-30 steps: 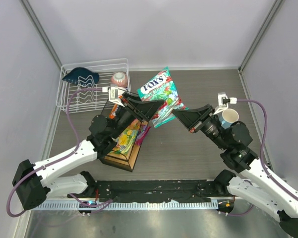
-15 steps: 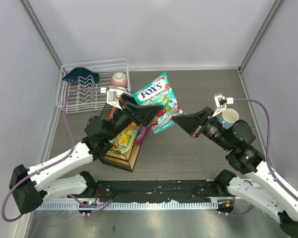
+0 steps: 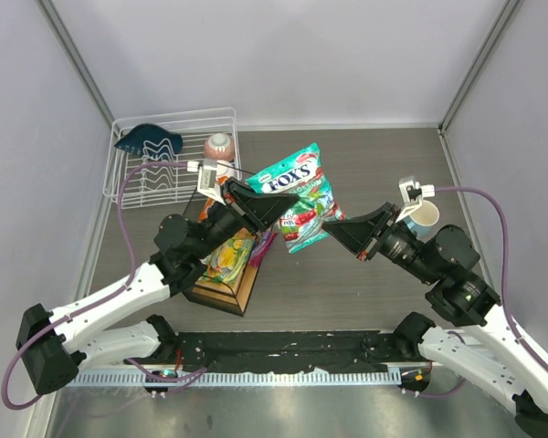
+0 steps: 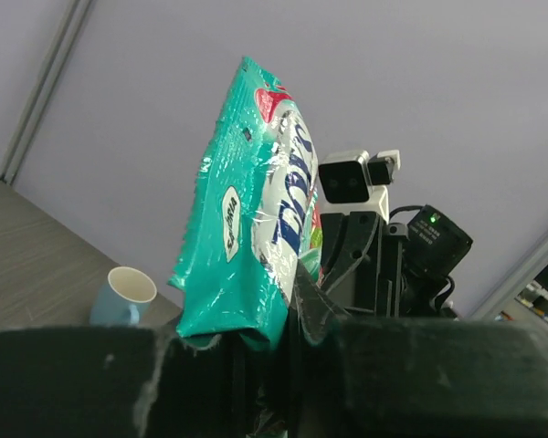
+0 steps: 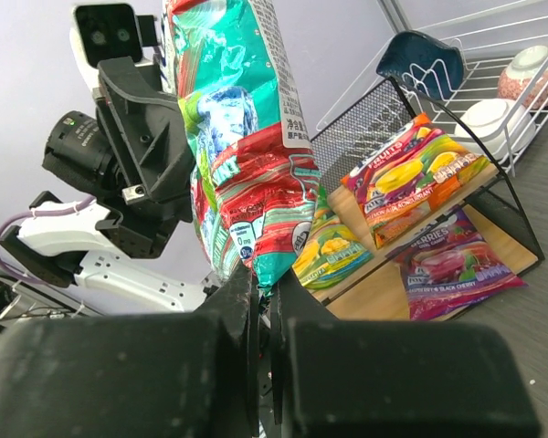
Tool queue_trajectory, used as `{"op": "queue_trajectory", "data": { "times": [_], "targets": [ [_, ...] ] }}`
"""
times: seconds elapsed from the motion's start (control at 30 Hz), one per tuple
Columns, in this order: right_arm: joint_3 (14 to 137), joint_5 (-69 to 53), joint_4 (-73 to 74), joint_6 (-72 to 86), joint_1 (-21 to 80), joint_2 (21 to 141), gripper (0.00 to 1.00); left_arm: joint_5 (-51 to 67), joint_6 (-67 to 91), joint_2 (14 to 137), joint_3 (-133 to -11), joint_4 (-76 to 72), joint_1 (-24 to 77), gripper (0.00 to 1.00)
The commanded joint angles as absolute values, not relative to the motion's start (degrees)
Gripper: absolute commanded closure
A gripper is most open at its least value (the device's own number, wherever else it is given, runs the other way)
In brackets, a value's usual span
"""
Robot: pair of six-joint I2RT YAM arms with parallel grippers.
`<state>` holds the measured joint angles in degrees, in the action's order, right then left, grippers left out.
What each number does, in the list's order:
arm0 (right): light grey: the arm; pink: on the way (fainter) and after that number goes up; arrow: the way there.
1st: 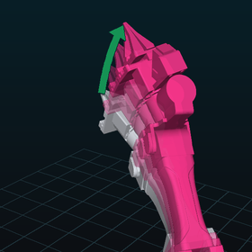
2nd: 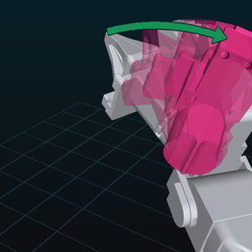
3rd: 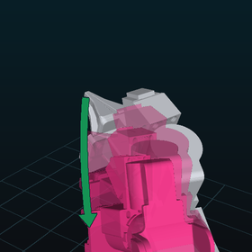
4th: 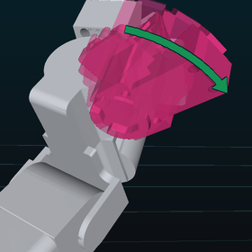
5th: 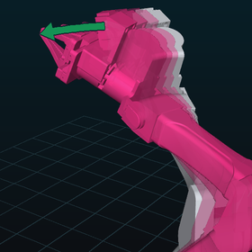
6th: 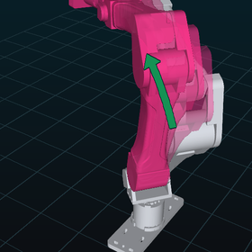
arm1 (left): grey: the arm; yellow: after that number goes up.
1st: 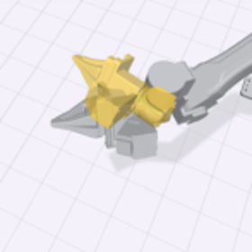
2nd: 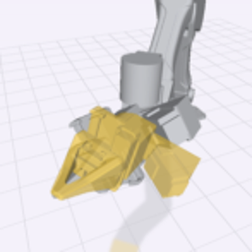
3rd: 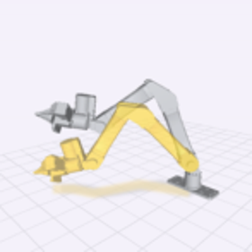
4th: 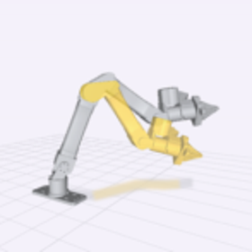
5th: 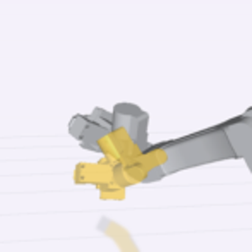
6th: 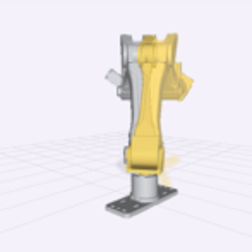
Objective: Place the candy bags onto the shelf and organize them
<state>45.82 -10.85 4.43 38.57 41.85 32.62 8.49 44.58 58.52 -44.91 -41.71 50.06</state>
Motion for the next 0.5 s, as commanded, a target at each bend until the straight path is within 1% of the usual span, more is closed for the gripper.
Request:
{"op": "queue_trajectory", "data": {
  "times": [0.0, 0.07, 0.1, 0.13, 0.2, 0.23, 0.27, 0.33, 0.37, 0.4, 0.47],
  "targets": [
    [48.4, -9.8, 5.5, 36.5, 41.9, 32.1, 0.99, 9.8, 43.6, 56.9, -47.5, -43.9, 49.6, 0.94],
    [48.3, -9.3, 5.6, 36.4, 41.9, 31.8, 0.99, 9.8, 43.6, 56.7, -47.5, -43.9, 49.6, 0.99],
    [48.1, -8.4, 5.5, 36.5, 41.9, 31.6, 0.94, 9.6, 43.6, 56.7, -47.5, -43.9, 49.6, 1.00],
    [47.9, -8.0, 5.5, 36.4, 41.8, 31.2, 0.77, 9.3, 43.6, 56.7, -47.6, -43.9, 49.6, 1.00],
    [46.2, -6.8, 2.9, 36.9, 42.0, 30.4, 0.53, 8.6, 43.8, 56.5, -47.7, -44.3, 49.6, 1.00],
    [44.9, -6.2, 1.2, 38.6, 41.9, 29.3, 0.32, 7.4, 44.3, 56.7, -47.6, -45.3, 49.6, 1.00],
    [41.7, -5.7, -4.5, 40.1, 41.9, 28.6, 0.26, 6.8, 44.7, 56.8, -47.3, -46.1, 49.6, 1.00],
    [37.6, -4.9, -11.6, 44.4, 41.9, 26.7, 0.21, 5.2, 45.8, 57.1, -46.8, -50.2, 49.7, 1.00],
    [33.4, -4.7, -19.1, 45.8, 41.9, 26.5, 0.20, 4.7, 46.8, 57.6, -46.7, -51.5, 49.7, 1.00],
    [31.7, -4.4, -22.3, 46.9, 41.9, 26.5, 0.15, 4.3, 47.4, 58.3, -46.7, -52.5, 49.7, 1.00],
    [27.8, -3.3, -30.3, 50.5, 41.9, 27.6, 0.12, 3.2, 48.8, 59.0, -46.8, -55.4, 49.7, 1.00]
  ]
}}
